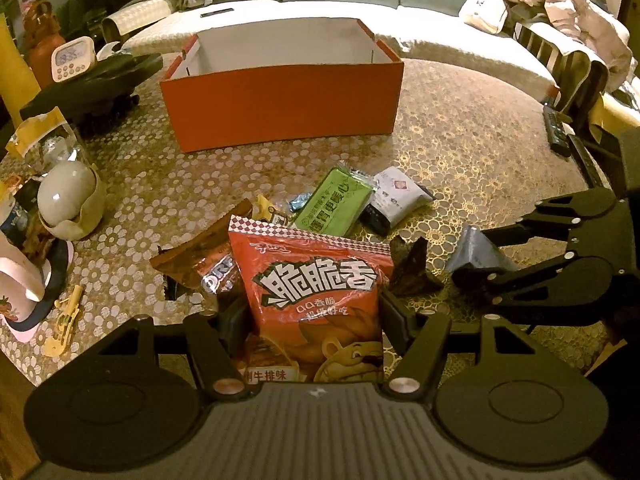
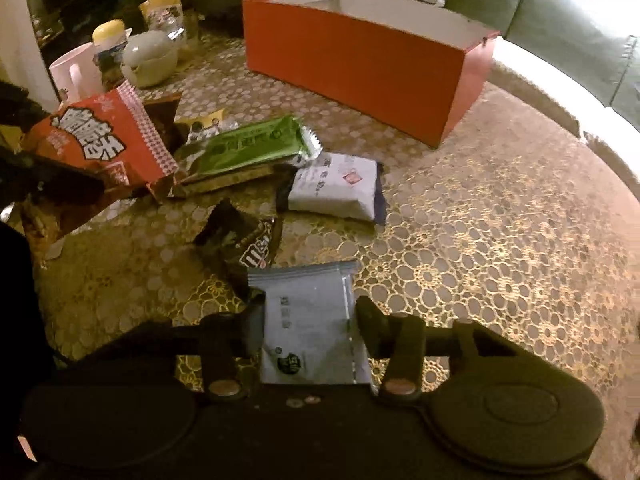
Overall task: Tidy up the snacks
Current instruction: 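Lift the red chip bag and grey packet and carry them over the red box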
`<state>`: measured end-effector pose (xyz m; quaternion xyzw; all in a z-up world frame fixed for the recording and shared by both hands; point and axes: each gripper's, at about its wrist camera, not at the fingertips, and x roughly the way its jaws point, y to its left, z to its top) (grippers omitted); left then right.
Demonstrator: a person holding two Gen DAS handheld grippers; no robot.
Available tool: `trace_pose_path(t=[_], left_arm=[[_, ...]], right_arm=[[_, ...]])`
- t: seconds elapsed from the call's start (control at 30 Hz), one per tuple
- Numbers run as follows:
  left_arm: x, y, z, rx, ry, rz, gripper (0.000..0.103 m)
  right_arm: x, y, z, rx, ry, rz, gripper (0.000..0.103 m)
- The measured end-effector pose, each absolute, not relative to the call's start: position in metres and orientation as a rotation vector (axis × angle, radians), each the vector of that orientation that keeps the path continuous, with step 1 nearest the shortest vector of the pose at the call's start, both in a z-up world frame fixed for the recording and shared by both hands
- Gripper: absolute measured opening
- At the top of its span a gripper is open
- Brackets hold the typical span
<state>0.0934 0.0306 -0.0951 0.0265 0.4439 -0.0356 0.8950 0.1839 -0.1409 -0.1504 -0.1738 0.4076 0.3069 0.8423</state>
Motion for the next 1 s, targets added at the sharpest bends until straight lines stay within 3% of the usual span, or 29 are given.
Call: trace_pose_path(t=[0.5, 1.0], left_arm=[[0.094, 0.029, -0.042, 0.039, 0.797, -0.067, 0.066], [0.18, 0.044, 0.015, 0.094, 0.685, -0.022, 0.066]], right_arm=[[0.179, -0.147, -0.06, -0.267, 0.724, 0.552, 0.047], [0.246, -0.115, 0.007, -0.277, 0.608, 0.501, 0.047]])
